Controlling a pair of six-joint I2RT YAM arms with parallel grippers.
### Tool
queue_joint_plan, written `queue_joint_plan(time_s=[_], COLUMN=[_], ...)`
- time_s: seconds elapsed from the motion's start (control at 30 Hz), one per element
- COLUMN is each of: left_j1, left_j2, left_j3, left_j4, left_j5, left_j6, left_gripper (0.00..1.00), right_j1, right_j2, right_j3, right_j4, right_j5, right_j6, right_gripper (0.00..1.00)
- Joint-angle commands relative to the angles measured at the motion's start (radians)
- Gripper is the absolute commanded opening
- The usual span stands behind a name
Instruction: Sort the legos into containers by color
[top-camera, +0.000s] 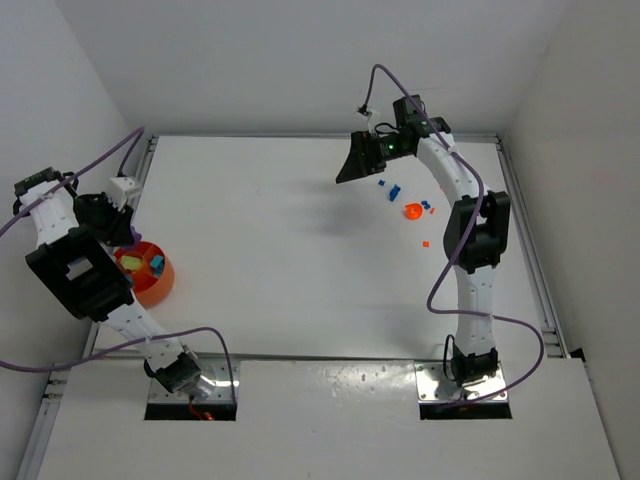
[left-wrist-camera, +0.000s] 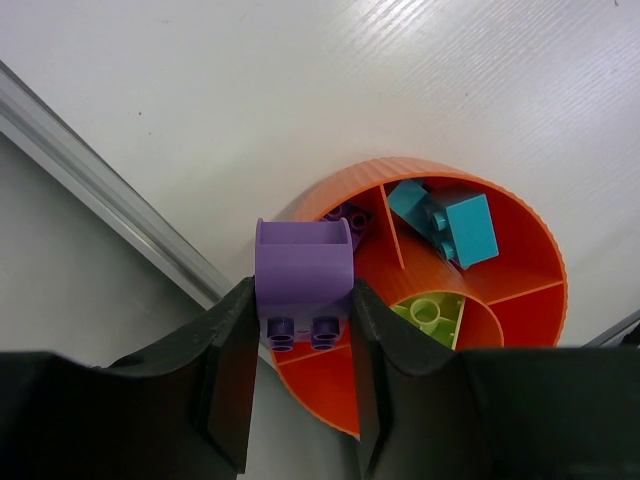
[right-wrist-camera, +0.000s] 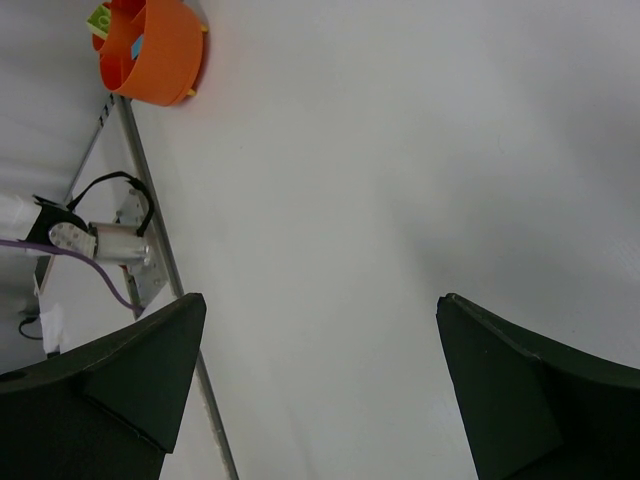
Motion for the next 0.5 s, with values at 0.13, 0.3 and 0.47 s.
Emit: queue_joint_plan(time_s=[0.13, 0.3, 0.47], left_j1=[0.012, 0.012, 0.012], left_j2=[-0.04, -0.086, -0.107], left_j3=[-0.033, -0.054, -0.085], left_j4=[-0.046, -0.046, -0.046], left_j5=[-0.028, -0.028, -0.019], left_j6=[0.025, 0.015, -0.004], left_gripper=[0.1, 0.08, 0.06], right_j1=[0.007, 0.007, 0.007], right_j2=[0.016, 0.016, 0.016], right_j3=[0.004, 0.004, -0.006], right_j4=[0.023, 0.023, 0.014], right_j5=[-0.018, -0.027, -0.037], right_j6=[-0.004, -0.004, -0.013], right_gripper=[0.99, 0.99, 0.99])
